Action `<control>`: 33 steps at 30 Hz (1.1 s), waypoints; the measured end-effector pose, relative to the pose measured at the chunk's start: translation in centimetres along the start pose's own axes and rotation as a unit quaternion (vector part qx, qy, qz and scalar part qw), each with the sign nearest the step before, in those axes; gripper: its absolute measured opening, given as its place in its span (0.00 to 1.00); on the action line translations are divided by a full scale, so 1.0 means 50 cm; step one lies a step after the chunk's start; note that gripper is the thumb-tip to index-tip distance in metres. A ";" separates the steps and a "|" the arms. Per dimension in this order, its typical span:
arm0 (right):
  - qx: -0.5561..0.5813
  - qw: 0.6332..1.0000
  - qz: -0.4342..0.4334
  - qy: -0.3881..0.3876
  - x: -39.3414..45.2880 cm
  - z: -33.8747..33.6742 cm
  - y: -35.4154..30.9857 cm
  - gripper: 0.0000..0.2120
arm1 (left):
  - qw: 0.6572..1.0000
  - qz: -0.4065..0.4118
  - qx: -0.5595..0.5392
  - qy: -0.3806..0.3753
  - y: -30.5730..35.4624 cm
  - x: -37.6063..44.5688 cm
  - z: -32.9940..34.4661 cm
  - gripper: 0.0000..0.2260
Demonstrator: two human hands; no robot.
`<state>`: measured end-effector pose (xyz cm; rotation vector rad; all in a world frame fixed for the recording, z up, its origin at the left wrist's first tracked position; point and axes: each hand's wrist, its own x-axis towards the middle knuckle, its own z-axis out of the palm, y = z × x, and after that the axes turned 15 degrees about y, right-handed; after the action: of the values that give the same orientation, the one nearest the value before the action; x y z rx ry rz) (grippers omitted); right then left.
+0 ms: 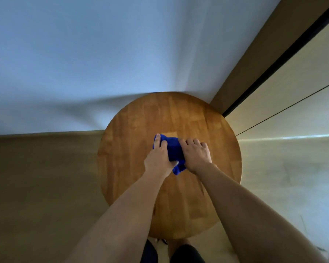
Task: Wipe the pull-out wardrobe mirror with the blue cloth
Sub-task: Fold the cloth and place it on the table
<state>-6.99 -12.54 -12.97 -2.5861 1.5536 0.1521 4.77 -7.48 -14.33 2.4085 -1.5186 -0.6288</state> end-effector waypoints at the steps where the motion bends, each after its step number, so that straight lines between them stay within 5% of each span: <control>1: 0.002 1.000 -0.003 0.003 0.006 0.012 0.003 0.30 | 1.000 -0.002 -0.006 0.003 -0.004 0.007 0.010 0.29; 5: 0.002 1.000 -0.007 -0.007 0.028 0.064 0.006 0.35 | 0.999 -0.014 -0.033 0.005 -0.026 0.027 0.052 0.28; 11: 0.018 0.990 0.015 -0.141 0.025 0.134 0.010 0.42 | 0.986 -0.105 -0.069 -0.110 -0.085 0.014 0.108 0.35; 15: 0.045 0.976 0.040 -0.210 0.023 0.149 0.019 0.46 | 0.968 -0.201 -0.144 -0.051 -0.121 0.006 0.107 0.34; 21: 0.081 0.987 0.094 -0.098 0.027 0.157 0.030 0.28 | 0.895 -0.348 -0.272 -0.070 -0.126 0.014 0.135 0.25; 24: 0.101 0.980 0.136 -0.109 0.028 0.167 0.044 0.25 | 0.871 -0.370 -0.321 -0.040 -0.120 0.006 0.164 0.18; 29: 0.212 0.904 0.326 -0.175 0.049 0.166 0.047 0.29 | 0.900 -0.340 -0.272 -0.005 -0.139 0.000 0.178 0.05; 33: 0.241 0.898 0.337 -0.147 0.050 0.142 0.058 0.21 | 0.960 -0.259 -0.102 0.033 -0.125 -0.007 0.161 0.09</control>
<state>-8.57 -14.99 -20.48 -1.5050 1.9792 0.1758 5.89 -4.14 -23.89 2.6301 -0.7406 -0.7474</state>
